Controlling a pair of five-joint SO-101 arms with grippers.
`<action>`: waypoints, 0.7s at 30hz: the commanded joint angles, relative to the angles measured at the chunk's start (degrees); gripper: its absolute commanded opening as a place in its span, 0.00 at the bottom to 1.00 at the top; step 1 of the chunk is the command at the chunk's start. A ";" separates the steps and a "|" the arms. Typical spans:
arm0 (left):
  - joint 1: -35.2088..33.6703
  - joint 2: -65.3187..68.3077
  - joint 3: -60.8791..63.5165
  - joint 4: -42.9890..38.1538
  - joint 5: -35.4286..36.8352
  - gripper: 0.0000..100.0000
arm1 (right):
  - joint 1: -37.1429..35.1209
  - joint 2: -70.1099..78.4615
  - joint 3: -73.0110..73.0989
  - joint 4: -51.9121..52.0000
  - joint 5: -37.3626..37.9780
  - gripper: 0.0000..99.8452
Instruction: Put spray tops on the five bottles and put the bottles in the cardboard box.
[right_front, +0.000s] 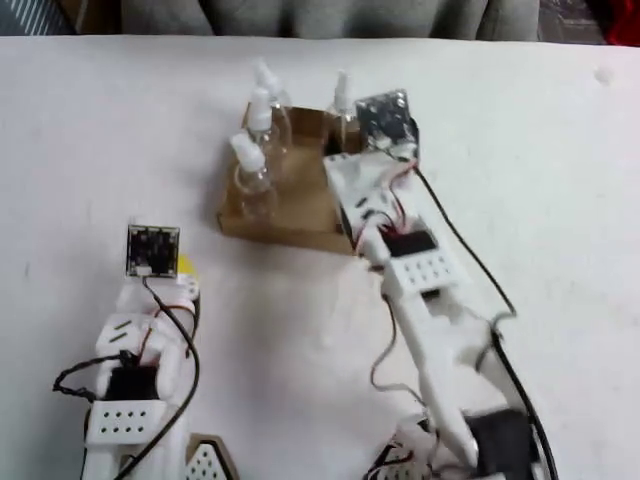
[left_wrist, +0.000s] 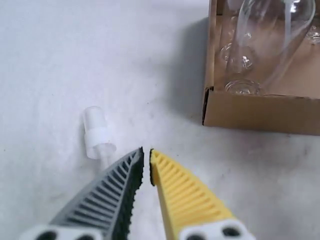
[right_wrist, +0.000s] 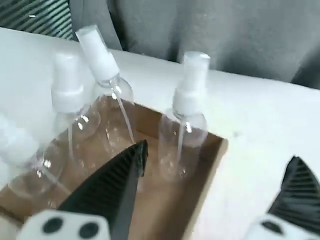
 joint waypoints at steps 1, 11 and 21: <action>0.40 0.48 -0.26 -1.76 -0.35 0.02 | 2.95 -14.73 4.04 10.68 0.79 0.36; 0.31 0.66 -0.26 -1.67 -0.35 0.02 | 12.97 -34.33 10.29 40.13 1.14 0.36; 0.31 0.75 -0.26 -1.58 -0.35 0.02 | 16.31 -19.38 8.26 48.13 17.14 0.36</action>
